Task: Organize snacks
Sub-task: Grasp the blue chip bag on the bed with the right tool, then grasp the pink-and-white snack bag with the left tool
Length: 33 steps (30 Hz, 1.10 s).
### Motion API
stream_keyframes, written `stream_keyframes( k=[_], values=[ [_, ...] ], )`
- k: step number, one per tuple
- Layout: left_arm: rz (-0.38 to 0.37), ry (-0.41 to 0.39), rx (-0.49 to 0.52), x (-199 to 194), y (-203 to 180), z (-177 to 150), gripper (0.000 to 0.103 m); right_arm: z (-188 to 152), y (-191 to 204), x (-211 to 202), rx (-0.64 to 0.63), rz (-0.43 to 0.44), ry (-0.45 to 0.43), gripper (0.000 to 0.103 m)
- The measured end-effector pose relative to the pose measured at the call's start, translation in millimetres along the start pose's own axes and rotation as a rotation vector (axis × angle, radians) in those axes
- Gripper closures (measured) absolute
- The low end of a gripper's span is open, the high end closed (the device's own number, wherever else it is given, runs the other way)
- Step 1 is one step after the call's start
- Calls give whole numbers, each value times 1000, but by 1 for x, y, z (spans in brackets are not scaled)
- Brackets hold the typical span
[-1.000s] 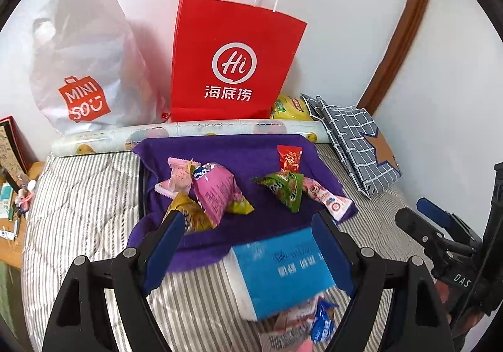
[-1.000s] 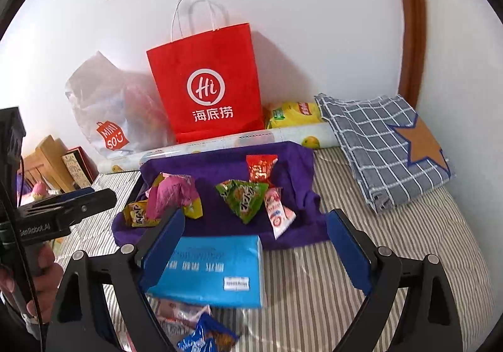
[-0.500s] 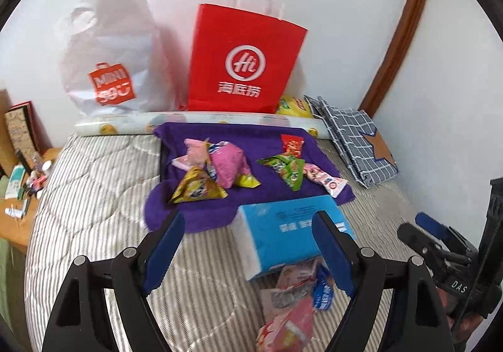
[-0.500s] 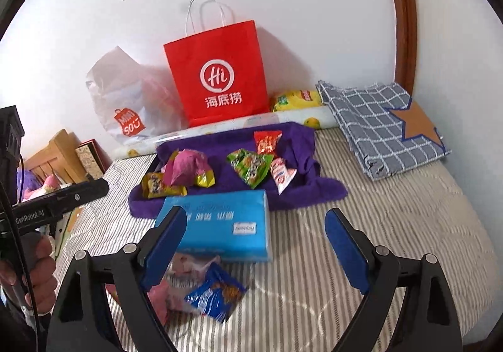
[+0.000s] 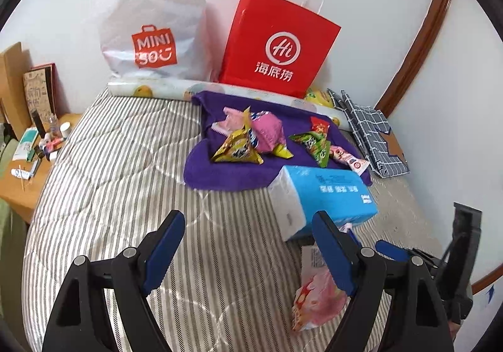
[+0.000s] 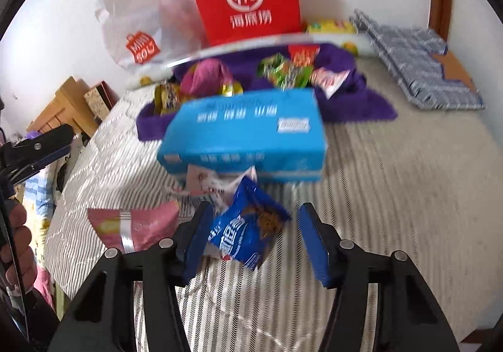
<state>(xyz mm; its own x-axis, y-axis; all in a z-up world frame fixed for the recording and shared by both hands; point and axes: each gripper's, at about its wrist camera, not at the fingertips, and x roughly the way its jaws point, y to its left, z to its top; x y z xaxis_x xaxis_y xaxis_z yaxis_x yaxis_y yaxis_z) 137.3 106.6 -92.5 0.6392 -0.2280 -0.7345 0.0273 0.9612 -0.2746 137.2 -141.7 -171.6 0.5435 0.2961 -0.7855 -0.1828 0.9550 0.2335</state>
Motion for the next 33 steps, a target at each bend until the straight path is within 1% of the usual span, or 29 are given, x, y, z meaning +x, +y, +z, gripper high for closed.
stream_keyframes(
  k=[3, 6, 9, 12, 13, 15, 18, 20, 23, 24, 26, 27, 28, 30, 33],
  values=[
    [-8, 20, -5, 5, 4, -4, 21, -2, 1, 9, 12, 5, 15, 45],
    [-18, 32, -4, 10, 4, -6, 21, -3, 1, 20, 14, -25, 34, 45],
    [-25, 42, 1, 15, 2, -7, 21, -6, -2, 23, 2, -32, 34, 46],
    [-36, 53, 15, 21, -2, -7, 21, -9, -8, 19, -41, -82, 38, 47],
    [-38, 54, 19, 22, -3, -8, 21, -11, -12, 17, -57, -112, 41, 48],
    [-45, 58, 25, 25, -5, -9, 21, -14, -22, 14, -65, -139, 45, 48],
    [-61, 64, 28, 29, -6, -9, 21, -16, -36, 8, -52, -130, 32, 48],
    [-65, 67, 23, 30, -5, -9, 21, -16, -36, 7, -55, -122, 24, 48],
    [-75, 80, 12, 31, -4, -9, 21, -18, -33, 15, -47, -79, 49, 47],
    [-74, 82, 9, 31, -3, -9, 21, -19, -31, 19, -45, -77, 58, 45],
    [-72, 80, 7, 29, -2, -10, 21, -23, -20, 21, -87, -136, 24, 46],
    [-75, 79, 8, 27, -1, -11, 21, -24, -17, 22, -107, -166, 16, 51],
    [-79, 78, 9, 26, -1, -12, 21, -26, -14, 21, -123, -192, -8, 60],
    [-95, 73, 16, 22, -2, -15, 21, -26, -17, 19, -105, -175, -11, 63],
    [-111, 69, 37, 16, -7, -19, 21, -25, -29, 12, -47, -140, -22, 64]
  ],
)
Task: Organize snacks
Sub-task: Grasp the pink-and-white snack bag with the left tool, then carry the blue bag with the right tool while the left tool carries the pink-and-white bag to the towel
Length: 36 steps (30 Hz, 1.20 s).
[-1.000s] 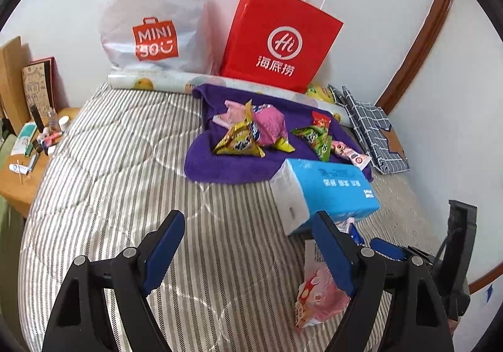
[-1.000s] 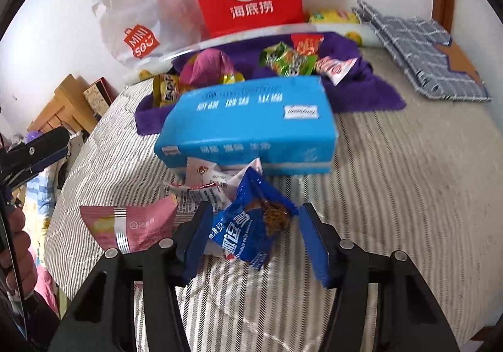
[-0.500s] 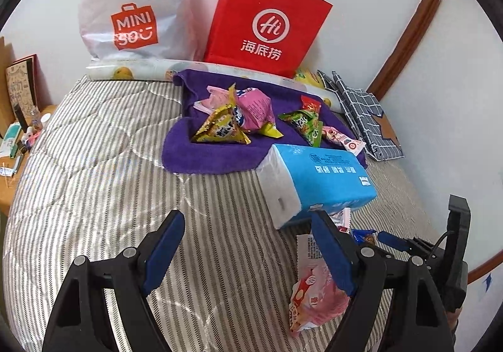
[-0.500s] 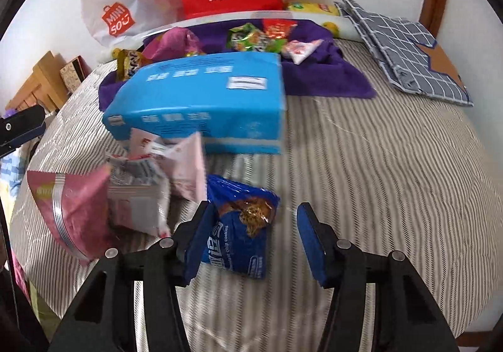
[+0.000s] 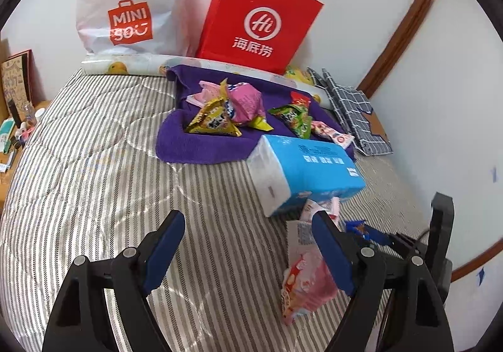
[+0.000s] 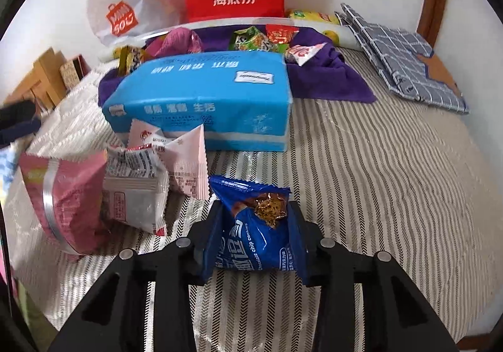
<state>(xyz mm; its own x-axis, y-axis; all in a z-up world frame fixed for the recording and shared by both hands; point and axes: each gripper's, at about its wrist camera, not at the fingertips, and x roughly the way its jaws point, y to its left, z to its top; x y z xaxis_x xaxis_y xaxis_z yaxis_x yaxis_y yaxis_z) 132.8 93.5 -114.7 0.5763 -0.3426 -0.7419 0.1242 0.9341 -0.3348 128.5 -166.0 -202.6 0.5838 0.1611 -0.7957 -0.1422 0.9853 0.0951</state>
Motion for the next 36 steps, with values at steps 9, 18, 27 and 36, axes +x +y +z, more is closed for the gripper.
stream_keyframes(
  k=[9, 18, 27, 36],
  values=[
    [-74, 33, 69, 3, -30, -14, 15, -2, -31, -15, 86, -35, -25, 64],
    [-120, 118, 121, 34, -51, -38, 15, -12, -59, -31, 143, -57, -45, 64],
    [-100, 159, 174, 52, -63, -57, 32, -20, -64, -25, 144, -51, -30, 64],
    [-127, 168, 184, 46, -61, -54, 58, -16, -57, -25, 134, -35, -31, 64]
  ],
)
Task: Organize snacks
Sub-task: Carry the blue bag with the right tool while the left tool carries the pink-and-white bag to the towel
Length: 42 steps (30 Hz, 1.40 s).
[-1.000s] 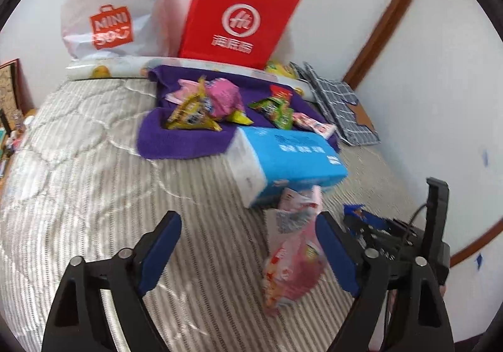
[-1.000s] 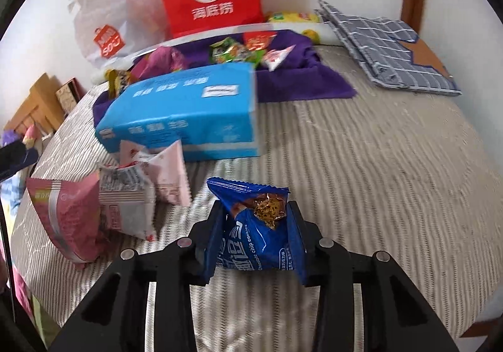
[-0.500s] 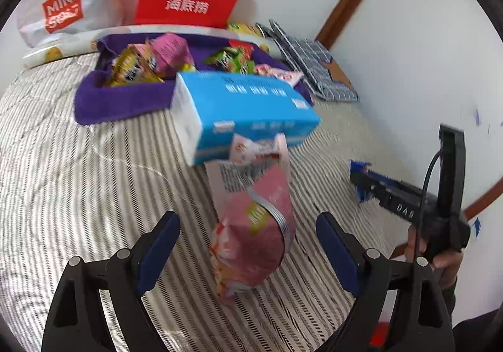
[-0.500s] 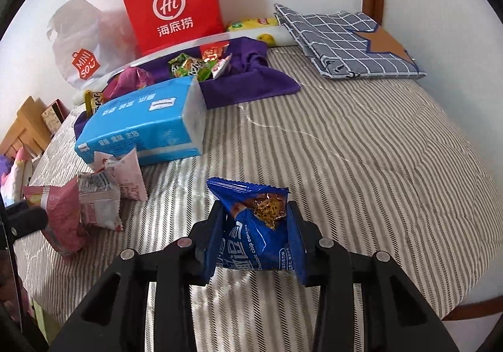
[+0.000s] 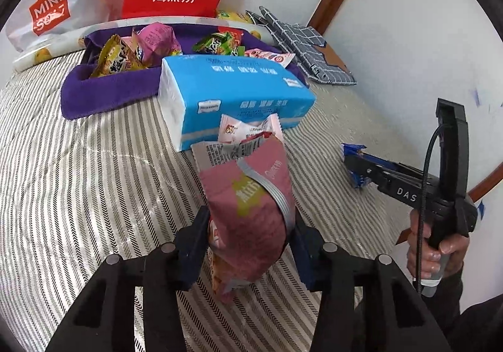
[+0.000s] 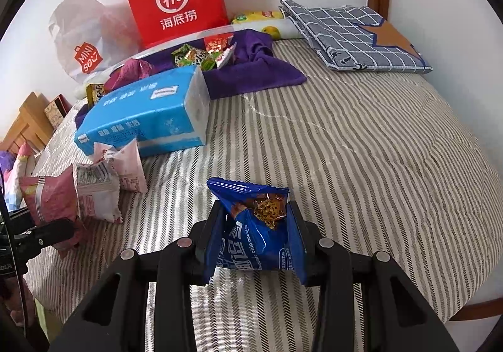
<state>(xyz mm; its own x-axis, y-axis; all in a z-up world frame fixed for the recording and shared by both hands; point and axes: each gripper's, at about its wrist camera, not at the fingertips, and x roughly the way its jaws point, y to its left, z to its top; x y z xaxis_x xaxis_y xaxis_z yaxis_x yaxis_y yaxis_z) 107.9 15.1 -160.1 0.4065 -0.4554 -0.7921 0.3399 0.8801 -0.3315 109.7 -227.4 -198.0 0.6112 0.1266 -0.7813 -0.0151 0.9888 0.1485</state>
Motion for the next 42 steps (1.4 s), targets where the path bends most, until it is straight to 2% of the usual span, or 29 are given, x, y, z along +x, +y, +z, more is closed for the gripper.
stream_keyframes(
  k=[11, 21, 36, 42],
  values=[
    [-12, -85, -53, -25, 15, 21, 58, 21, 16, -14, -32, 21, -28, 64],
    [-21, -171, -85, -42, 23, 59, 58, 56, 34, -29, -78, 51, -79, 64],
    [9, -250, -106, -50, 50, 127, 58, 139, 55, -23, -111, 80, -161, 64],
    [69, -284, -115, -50, 71, 164, 58, 179, 58, -9, -105, 89, -193, 64]
  ],
)
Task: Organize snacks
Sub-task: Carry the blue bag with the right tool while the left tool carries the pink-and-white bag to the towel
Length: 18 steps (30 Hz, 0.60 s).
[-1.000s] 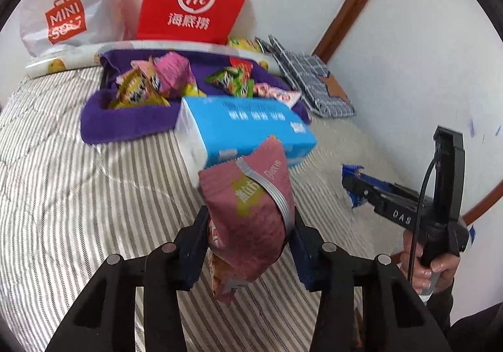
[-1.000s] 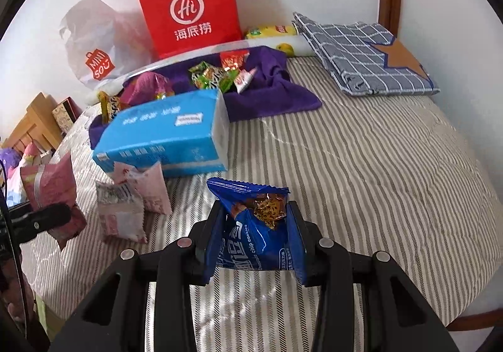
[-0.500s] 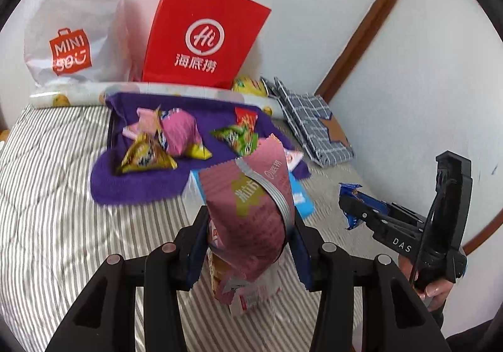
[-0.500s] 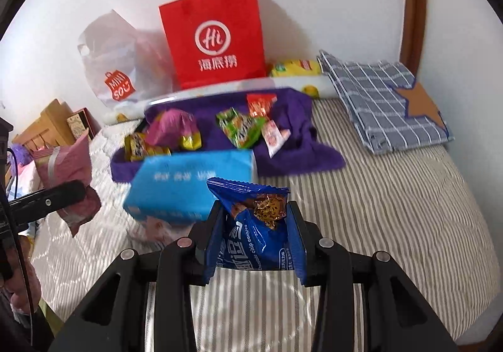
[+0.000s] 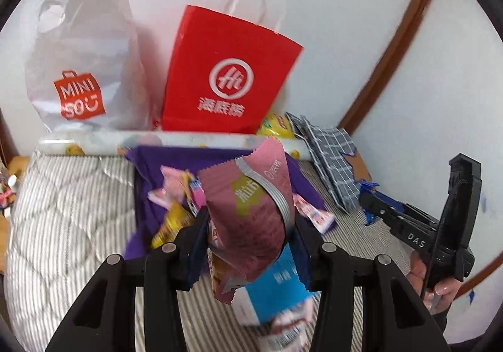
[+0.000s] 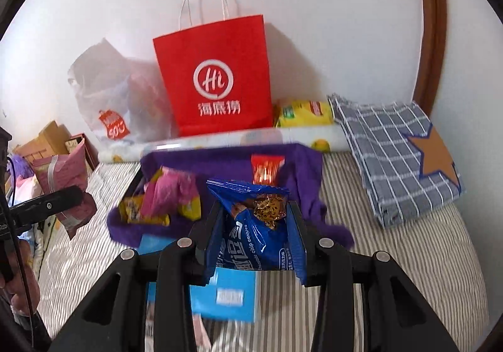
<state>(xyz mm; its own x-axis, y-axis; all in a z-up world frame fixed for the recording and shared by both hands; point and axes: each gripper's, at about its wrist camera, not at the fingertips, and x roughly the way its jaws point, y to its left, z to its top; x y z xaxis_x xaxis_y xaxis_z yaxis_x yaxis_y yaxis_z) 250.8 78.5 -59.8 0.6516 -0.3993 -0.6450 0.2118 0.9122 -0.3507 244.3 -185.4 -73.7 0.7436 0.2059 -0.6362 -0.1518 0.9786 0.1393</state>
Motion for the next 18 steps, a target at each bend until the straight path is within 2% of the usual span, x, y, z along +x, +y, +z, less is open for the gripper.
stream_keyframes(
  k=[10, 18],
  values=[
    [58, -8, -36, 35, 23, 48, 58, 35, -7, 51, 31, 31, 14, 64],
    [84, 4, -45, 80, 38, 70, 58, 35, -13, 93, 26, 42, 67, 64]
  ],
)
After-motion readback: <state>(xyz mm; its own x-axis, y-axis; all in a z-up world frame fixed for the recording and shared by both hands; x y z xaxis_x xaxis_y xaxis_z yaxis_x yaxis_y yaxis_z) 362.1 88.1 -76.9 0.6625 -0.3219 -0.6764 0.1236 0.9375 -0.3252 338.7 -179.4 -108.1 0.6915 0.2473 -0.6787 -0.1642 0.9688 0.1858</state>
